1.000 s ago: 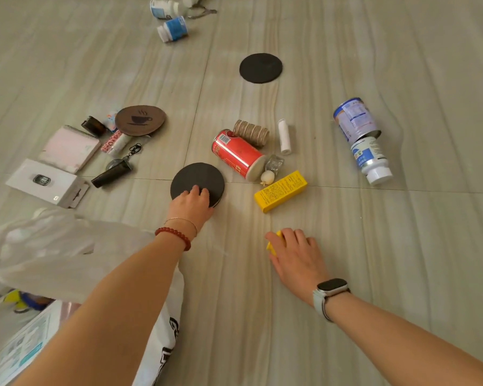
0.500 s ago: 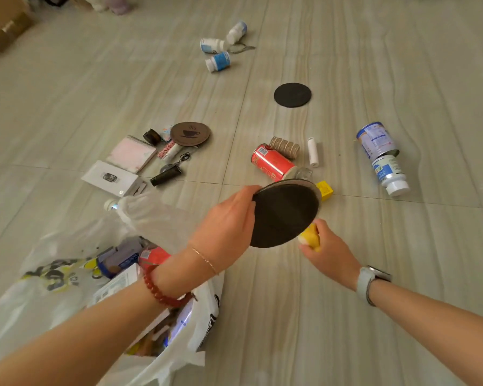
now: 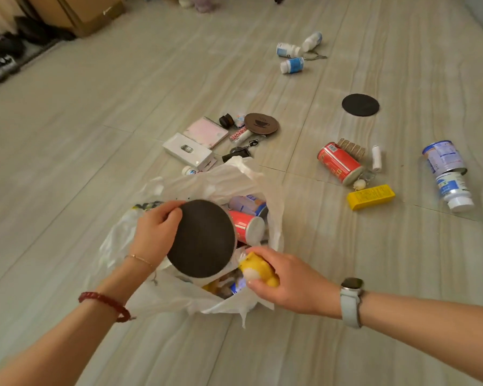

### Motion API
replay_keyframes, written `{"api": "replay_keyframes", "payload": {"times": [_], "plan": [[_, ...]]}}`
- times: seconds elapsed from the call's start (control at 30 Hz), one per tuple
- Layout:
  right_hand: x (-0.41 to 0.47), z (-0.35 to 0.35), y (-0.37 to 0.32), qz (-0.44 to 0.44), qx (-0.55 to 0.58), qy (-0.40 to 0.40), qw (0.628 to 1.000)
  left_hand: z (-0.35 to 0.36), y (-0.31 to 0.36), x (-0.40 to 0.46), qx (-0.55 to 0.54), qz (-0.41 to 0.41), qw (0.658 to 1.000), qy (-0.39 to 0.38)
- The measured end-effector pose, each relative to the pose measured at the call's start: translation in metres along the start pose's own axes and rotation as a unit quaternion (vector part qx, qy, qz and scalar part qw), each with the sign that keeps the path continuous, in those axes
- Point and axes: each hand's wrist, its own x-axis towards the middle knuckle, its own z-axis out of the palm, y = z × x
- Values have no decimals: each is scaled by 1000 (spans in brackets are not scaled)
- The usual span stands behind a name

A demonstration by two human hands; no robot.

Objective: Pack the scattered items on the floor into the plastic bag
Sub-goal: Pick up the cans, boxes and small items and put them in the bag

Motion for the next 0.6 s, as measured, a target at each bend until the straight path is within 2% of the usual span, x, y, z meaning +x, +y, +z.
{"api": "replay_keyframes", "payload": {"times": [0.1,0.17,0.2,0.23,0.27,0.3,0.33,0.37,0.43,0.5,0.53,0.6], "plan": [[27,12,-24,94,135,42,986,1,-15,18,-64,-82,993,49],[43,13,-26,157,163,71,972,5,-21,29,-160,-161,974,10],[49,13,-24,177,152,83,969,9,-26,32,-166,-190,967,-27],[52,13,-22,187,128,90,970,14,-30,33,-116,-193,972,-67],[53,13,-20,180,97,93,974,17,-32,33,4,-163,981,-110],[52,14,-18,163,70,95,980,17,-35,32,145,-120,973,-131],[49,14,-16,144,54,98,983,18,-39,30,267,-74,953,-119],[44,12,-15,119,45,108,986,18,-42,28,331,-32,938,-101],[31,1,-12,32,28,154,987,18,-41,25,326,19,944,-53],[21,-17,-1,-45,-33,189,980,19,-31,24,246,83,966,6],[17,-27,9,-55,-61,207,975,21,-23,23,203,121,971,32],[15,-48,32,-20,-86,244,966,29,1,24,144,191,969,55]]}}
